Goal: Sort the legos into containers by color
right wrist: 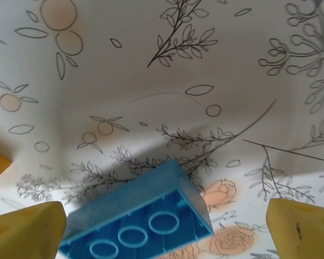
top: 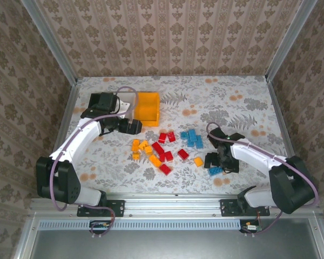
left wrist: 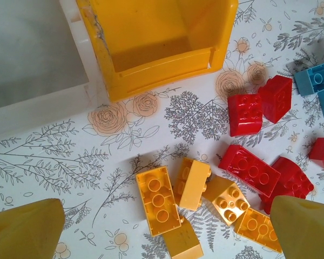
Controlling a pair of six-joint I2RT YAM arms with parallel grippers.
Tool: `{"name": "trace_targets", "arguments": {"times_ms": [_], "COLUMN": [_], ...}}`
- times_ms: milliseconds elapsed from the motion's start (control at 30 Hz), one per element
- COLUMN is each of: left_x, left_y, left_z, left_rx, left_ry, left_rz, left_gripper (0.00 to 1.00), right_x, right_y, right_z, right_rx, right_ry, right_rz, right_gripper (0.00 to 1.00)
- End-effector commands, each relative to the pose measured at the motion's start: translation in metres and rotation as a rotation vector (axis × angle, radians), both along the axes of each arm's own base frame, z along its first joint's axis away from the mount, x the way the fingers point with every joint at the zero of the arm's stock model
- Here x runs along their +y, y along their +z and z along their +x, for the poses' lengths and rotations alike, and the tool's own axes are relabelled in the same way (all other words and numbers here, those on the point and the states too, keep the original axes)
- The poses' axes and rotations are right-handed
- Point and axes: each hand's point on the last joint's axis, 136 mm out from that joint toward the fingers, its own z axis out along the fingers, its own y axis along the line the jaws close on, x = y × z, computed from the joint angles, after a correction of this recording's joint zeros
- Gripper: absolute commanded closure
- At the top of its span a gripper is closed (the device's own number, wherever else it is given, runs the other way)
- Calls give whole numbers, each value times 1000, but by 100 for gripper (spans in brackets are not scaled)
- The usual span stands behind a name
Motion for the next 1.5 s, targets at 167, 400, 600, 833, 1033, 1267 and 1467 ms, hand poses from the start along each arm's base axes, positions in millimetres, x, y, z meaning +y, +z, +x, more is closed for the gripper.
{"name": "trace_targets", "arguments": {"times_ms": [167, 400, 600, 833, 1033, 1267, 1467], "left_x": [4, 6, 7, 8, 7, 7, 6], "left_y": [-2, -2, -3, -3, -4, -1, 1], "left_z": [-3, -2, -2, -2, -3, -3, -4], "left_rx": [0, 2, 4, 6, 12, 6, 1], "left_ry": [9, 14, 17, 19, 19, 19, 18], "left_rz": [1, 3, 3, 5, 4, -4, -9], "left_gripper": [0, 0, 0, 0, 0, 0, 0], "right_x": [12, 14, 16, 18, 12, 12, 16], "right_y": [-16, -17, -16, -7, -1, -1, -8], "right_z": [4, 5, 7, 14, 15, -1, -7], "right_rx": [17, 20, 14, -23, -5, -16, 2], "right_ry": [-1, 3, -1, -2, -2, -84, -85], "right_rz": [12, 15, 25, 29, -14, 36, 29], "right_gripper": [9, 21, 34, 40, 23, 21, 31]}}
